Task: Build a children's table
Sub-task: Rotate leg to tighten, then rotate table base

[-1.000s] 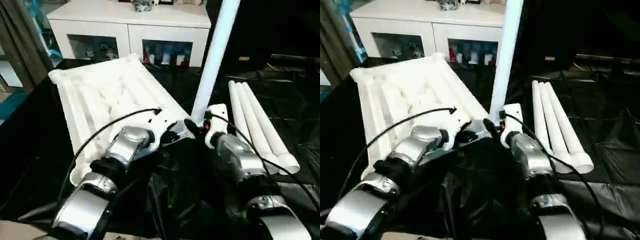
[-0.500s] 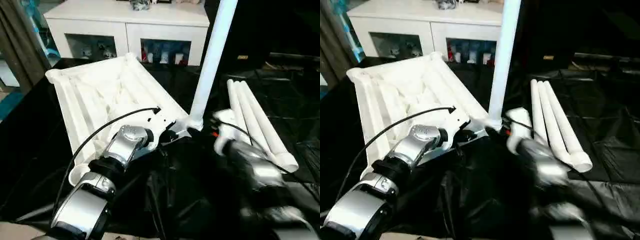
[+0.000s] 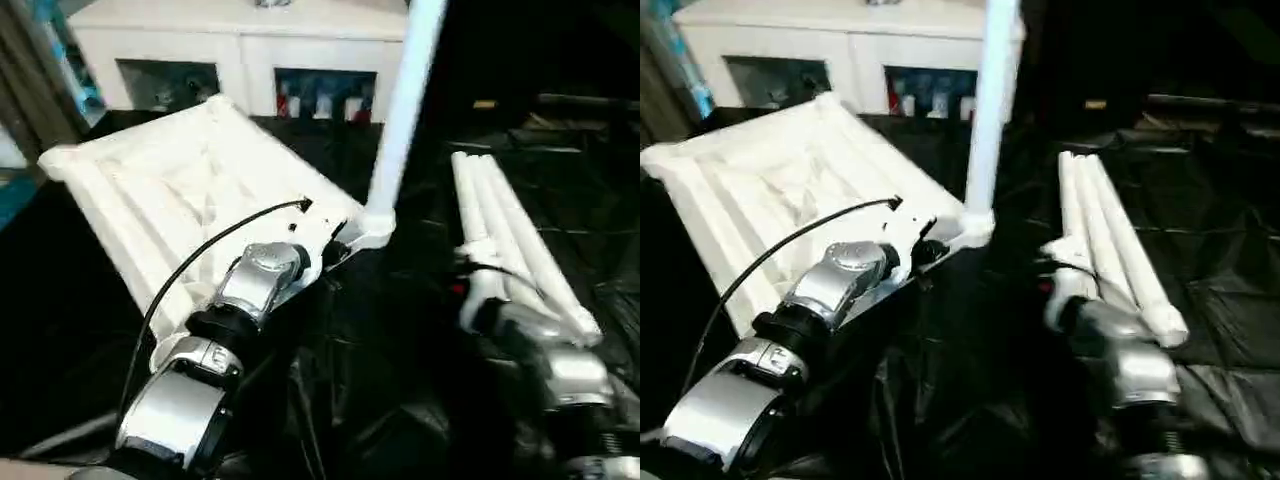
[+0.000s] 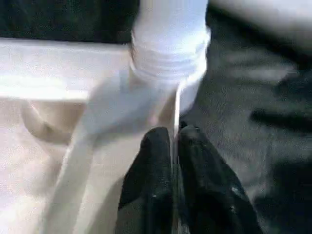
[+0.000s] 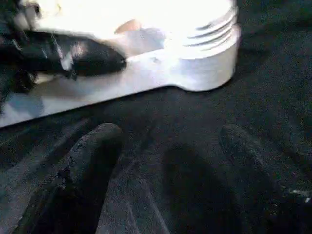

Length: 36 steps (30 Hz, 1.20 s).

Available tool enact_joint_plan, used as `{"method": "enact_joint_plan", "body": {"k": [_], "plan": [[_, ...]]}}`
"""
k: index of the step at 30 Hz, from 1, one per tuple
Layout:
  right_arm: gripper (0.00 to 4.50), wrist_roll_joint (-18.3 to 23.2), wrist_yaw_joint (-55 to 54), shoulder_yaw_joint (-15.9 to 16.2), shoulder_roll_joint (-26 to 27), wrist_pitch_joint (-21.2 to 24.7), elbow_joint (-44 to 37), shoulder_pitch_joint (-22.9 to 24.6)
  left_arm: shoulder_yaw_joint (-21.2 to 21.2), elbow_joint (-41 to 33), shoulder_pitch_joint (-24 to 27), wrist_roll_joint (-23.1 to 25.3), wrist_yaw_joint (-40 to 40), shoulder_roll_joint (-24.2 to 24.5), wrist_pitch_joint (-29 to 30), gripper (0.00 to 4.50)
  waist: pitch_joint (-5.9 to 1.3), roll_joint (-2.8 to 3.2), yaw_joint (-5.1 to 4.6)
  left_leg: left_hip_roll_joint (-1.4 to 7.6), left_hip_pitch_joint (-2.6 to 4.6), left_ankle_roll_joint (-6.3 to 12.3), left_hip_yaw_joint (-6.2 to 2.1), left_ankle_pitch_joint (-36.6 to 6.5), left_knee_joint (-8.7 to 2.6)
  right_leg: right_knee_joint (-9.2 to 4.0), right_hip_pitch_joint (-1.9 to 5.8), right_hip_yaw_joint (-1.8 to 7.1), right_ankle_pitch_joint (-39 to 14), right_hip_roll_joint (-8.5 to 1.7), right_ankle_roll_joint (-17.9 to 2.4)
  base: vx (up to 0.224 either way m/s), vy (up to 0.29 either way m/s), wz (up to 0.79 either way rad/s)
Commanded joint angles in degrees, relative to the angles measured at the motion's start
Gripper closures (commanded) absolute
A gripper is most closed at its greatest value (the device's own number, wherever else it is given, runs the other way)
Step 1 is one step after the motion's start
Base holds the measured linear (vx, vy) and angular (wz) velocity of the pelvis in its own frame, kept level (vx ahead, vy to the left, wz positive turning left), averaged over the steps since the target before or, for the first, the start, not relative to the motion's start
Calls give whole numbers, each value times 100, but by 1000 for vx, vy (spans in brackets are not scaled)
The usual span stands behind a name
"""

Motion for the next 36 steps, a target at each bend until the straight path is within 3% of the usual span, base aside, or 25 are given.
{"method": "enact_joint_plan", "body": {"k": [1,4,6,7,9,10,11,13,16,17,20,28,29,30,35,36], "plan": [[85,-61,-153,46,73,-36,51,-94,98,-223,-79,-38,119,69,-58,370,-445,-69,41,243,64,1053,-105,-102,-285,-228,368,228,434,-326,-1771,0,0,0],[85,-154,-347,176,358,15,110,-214,304,-643,-136,24,384,444,87,364,-423,-58,33,254,59,1010,-118,-259,-311,-244,376,214,162,-340,-1740,0,0,0],[85,-256,-568,208,520,23,329,-361,300,-716,-177,346,543,1034,205,364,-395,-43,14,252,86,790,-110,-546,-337,-284,347,220,-304,-326,-1631,0,0,0],[85,-282,-642,216,567,19,388,-395,264,-715,-173,493,578,1261,233,364,-385,-82,5,243,95,657,-110,-690,-358,-306,343,223,-547,-313,-1510,0,0,0],[85,-318,-727,257,625,0,448,-424,310,-685,-165,637,686,1626,284,364,-368,-21,8,252,123,469,-113,-756,-376,-307,328,239,-645,-311,-1413,0,0,0],[85,-318,-727,257,625,0,448,-424,310,-685,-165,637,686,1626,284,364,-370,-32,20,252,133,408,-114,-770,-379,-297,325,237,-637,-309,-1406,0,0,0],[85,-352,-772,291,677,-34,539,-457,377,-668,-145,780,749,2076,391,364,-389,-29,37,251,143,343,-112,-703,-377,-265,333,242,-474,-302,-1413,0,0,0],[85,-373,-791,296,705,-53,590,-475,389,-671,-123,885,813,2285,453,364,-395,-4,44,247,135,304,-117,-626,-381,-218,328,245,-243,-299,-1440,0,0,0],[85,-412,-855,309,782,-87,721,-522,256,-660,36,1203,936,2846,668,364,-397,-34,78,247,156,271,-101,-539,-376,-195,321,249,10,-303,-1476,0,0,0],[85,-425,-862,324,806,-94,755,-541,198,-628,81,1259,906,2964,717,364,-392,-47,70,238,130,286,-105,-507,-379,-183,333,251,24,-306,-1469,0,0,0],[85,-455,-881,348,854,-119,824,-582,81,-556,145,1388,883,3110,744,364,-389,-18,99,235,148,211,-97,-556,-379,-199,321,260,-88,-324,-1442,0,0,0],[85,-538,-996,405,1010,-278,1132,-844,-332,-469,463,1709,610,3311,1082,364,-378,-23,157,239,153,-13,-106,-804,-402,-202,305,274,-338,-335,-1367,0,0,0],[85,-544,-999,404,1028,-291,1157,-877,-412,-492,512,1749,491,3340,1139,364,-373,-27,156,235,146,-28,-109,-843,-405,-207,306,278,-379,-334,-1357,0,0,0],[85,-548,-999,392,1049,-298,1198,-934,-516,-560,581,1799,299,3382,1247,364,-369,27,139,233,161,-71,-106,-925,-409,-226,290,282,-437,-326,-1340,0,0,0],[85,-562,-985,386,1091,-372,1389,-1104,-732,-1024,818,1669,-562,3482,1452,364,-348,9,139,245,167,-196,-127,-1217,-441,-259,298,296,-823,-354,-1307,0,0,0],[85,-570,-970,393,1091,-419,1490,-1167,-843,-1266,914,1579,-952,3544,1433,392,-354,13,139,249,175,-211,-125,-1230,-442,-257,293,298,-827,-351,-1320,0,0,0]]}}
